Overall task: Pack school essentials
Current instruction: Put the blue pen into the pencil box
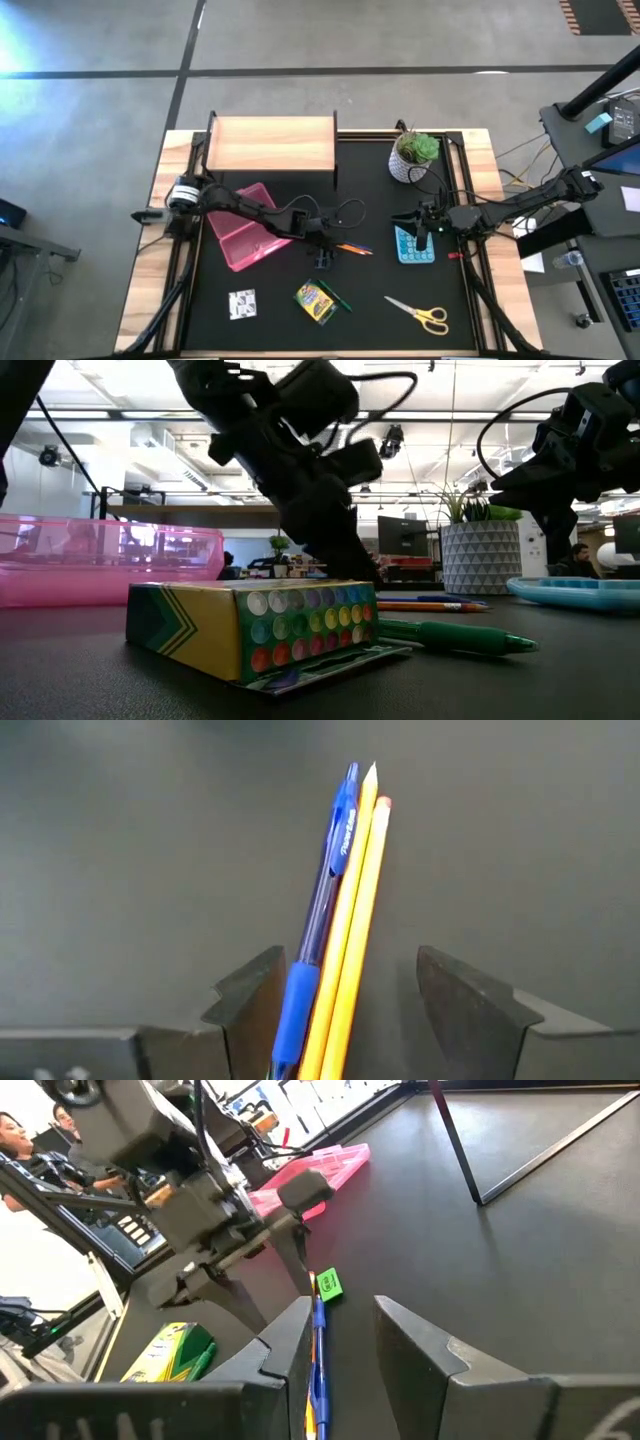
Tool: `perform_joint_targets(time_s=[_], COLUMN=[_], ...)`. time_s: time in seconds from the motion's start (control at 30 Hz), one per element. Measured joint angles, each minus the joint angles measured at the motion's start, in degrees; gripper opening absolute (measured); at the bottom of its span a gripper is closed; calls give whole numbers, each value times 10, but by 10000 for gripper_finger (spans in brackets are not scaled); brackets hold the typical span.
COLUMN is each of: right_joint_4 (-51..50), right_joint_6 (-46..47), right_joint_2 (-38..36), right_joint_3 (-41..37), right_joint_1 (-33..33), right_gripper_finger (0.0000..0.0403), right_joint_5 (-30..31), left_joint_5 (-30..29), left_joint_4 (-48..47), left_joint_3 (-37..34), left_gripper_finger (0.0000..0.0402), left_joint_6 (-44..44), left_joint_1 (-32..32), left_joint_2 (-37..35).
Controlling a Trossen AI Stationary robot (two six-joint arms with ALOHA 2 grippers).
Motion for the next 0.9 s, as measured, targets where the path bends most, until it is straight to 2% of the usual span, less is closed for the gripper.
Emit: perform_joint_targets(time_s=[0.23, 0.5, 0.9], right_joint_4=[0, 0, 0], right_joint_6=[0, 0, 0], right_joint_2=[1, 1, 1], right_joint_3=[0, 0, 0], right_joint_1=[0, 0, 0], right_gripper_finger=[98, 98, 98], right_joint_5=[0, 0, 0], left_joint_5=[-2, -4, -31], left_joint_4=[-12, -14, 3], left_joint_3=[32, 41, 42], left_gripper_finger=[214, 239, 237], left_joint_6=[-16, -22, 32], left_joint_1=[0, 3, 19], left_joint_2=[28, 26, 28])
